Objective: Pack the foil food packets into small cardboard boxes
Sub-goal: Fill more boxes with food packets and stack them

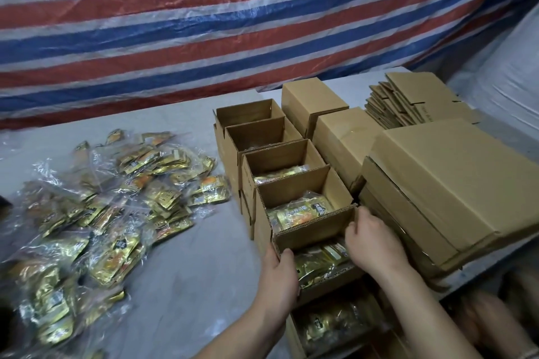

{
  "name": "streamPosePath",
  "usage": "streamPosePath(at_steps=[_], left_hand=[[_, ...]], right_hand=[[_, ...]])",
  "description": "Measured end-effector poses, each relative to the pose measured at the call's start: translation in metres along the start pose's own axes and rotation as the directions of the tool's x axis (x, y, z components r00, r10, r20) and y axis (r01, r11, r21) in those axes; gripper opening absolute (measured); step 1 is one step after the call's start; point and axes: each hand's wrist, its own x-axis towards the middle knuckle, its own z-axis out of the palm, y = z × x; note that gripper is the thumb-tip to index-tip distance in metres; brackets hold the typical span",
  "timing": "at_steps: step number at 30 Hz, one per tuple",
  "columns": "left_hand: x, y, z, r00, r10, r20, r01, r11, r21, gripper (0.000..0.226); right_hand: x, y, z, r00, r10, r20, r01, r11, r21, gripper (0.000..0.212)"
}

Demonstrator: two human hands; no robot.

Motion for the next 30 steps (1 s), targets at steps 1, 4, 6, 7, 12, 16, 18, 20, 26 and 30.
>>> streamPosePath(at_steps=[1,4,6,7,12,16,18,20,26,30], left_hand=[[-0.001,0.001,0.001,1.000,-0.004,0.016,0.004,1.000,-0.025,0.022],[-0.003,0.005,-0.002,0.998,0.006,0.056,-0.002,0.998,-0.059,0.014],[-0.004,0.007,-0.006,0.998,0.001,0.060,0.003,0.998,-0.057,0.009],[-0.004,0.007,-0.009,0.998,-0.006,0.069,0.011,0.998,-0.066,0.015],[-0.002,0.000,-0.030,0.999,-0.044,-0.004,0.044,0.999,-0.003,0.068],[-0.004,-0.005,-0.066,0.990,0.031,-0.135,-0.027,0.999,0.037,0.061],[-0.005,-0.005,-0.095,0.973,0.094,-0.209,-0.086,0.995,0.044,0.057],[-0.006,-0.007,-0.127,0.952,0.132,-0.275,-0.116,0.990,0.075,0.048],[-0.013,-0.022,-0.219,0.870,0.190,-0.455,-0.134,0.979,0.152,0.014],[-0.015,-0.039,-0.261,0.827,0.197,-0.526,-0.103,0.974,0.202,0.015]], right_hand=[[0.000,0.001,-0.001,1.000,0.009,0.011,-0.009,1.000,0.030,0.039],[-0.002,-0.002,-0.004,0.999,-0.017,-0.047,0.019,0.999,0.037,0.051],[-0.008,-0.011,-0.006,0.986,-0.091,-0.139,0.091,0.996,-0.005,0.054],[-0.012,-0.016,-0.006,0.975,-0.139,-0.172,0.139,0.990,-0.014,0.052],[-0.026,-0.051,-0.004,0.922,-0.327,-0.208,0.338,0.941,0.016,0.048],[-0.030,-0.084,0.007,0.901,-0.396,-0.176,0.411,0.910,0.058,0.045],[-0.031,-0.106,0.012,0.876,-0.446,-0.184,0.467,0.880,0.086,0.038],[-0.033,-0.128,0.019,0.839,-0.513,-0.181,0.535,0.838,0.105,0.029],[-0.047,-0.194,0.066,0.776,-0.631,-0.010,0.607,0.742,0.284,0.011],[-0.065,-0.231,0.112,0.732,-0.660,0.169,0.556,0.722,0.412,0.007]])
